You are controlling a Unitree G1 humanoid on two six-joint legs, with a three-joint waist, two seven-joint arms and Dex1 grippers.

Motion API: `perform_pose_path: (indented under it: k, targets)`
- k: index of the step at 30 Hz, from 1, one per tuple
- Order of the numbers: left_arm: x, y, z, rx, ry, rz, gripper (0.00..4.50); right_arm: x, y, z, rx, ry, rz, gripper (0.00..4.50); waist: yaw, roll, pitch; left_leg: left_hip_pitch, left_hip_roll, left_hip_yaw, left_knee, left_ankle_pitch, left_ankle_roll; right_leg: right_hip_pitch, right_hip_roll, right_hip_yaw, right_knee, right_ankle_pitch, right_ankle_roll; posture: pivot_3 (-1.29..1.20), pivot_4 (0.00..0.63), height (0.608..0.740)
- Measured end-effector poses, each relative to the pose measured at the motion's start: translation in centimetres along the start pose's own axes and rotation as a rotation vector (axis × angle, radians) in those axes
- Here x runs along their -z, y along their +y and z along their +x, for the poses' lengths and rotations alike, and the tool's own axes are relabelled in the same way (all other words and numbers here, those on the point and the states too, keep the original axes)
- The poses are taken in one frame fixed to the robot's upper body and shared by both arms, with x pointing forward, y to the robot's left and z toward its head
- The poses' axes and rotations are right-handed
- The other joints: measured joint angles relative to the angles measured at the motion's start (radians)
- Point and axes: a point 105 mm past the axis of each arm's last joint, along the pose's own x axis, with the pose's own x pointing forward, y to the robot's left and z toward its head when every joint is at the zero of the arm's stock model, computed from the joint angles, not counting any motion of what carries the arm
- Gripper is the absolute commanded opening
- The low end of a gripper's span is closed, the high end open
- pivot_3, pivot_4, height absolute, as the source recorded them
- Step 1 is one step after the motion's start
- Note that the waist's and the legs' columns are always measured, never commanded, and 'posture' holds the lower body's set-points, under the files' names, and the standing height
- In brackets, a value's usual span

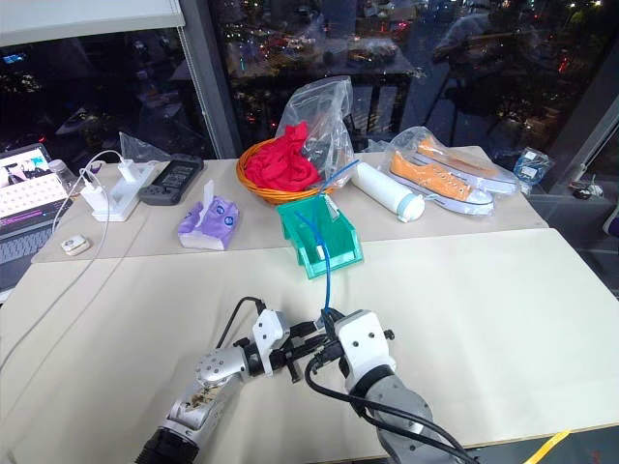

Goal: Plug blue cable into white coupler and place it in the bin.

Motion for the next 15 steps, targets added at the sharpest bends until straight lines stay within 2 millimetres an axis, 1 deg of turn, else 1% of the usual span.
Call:
perform_pose_path:
  k: [5,8,11,15]
  targets:
    - [-0.03,0.1,0.11,0.002,0.006,-0.002,0.64,0.34,0.58,0.11,-0.005,-0.007,-0.027,0.0,-0.001,0.0,-0.003,0.004,0.0,0.0,0.0,0.0,0.0,0.005,0.0,0.0,0.0,-0.001,0.0,0.0,0.15,0.732]
    - [0.07,0.16,0.18,0.002,0.015,-0.01,0.64,0.76,0.84,0.37,-0.005,0.0,-0.026,0.0,-0.004,0.0,-0.003,0.007,0.0,0.0,0.0,-0.001,0.002,0.013,0.0,0.0,-0.001,-0.006,0.007,0.0,0.15,0.732]
    - [0.03,0.17,0.26,0.003,0.015,-0.012,0.64,0.89,0.99,0.54,-0.003,-0.002,-0.011,0.0,-0.008,0.0,-0.003,0.011,0.0,0.0,0.0,-0.001,0.002,0.015,0.0,0.0,0.001,-0.008,0.008,0.0,0.15,0.732]
    - [0.05,0.2,0.36,0.002,0.015,-0.016,0.64,1.03,0.97,0.71,0.003,-0.001,0.007,0.0,-0.007,0.0,-0.004,0.013,0.0,0.0,0.0,-0.001,0.002,0.015,0.0,0.0,0.002,-0.008,0.007,0.0,0.15,0.732]
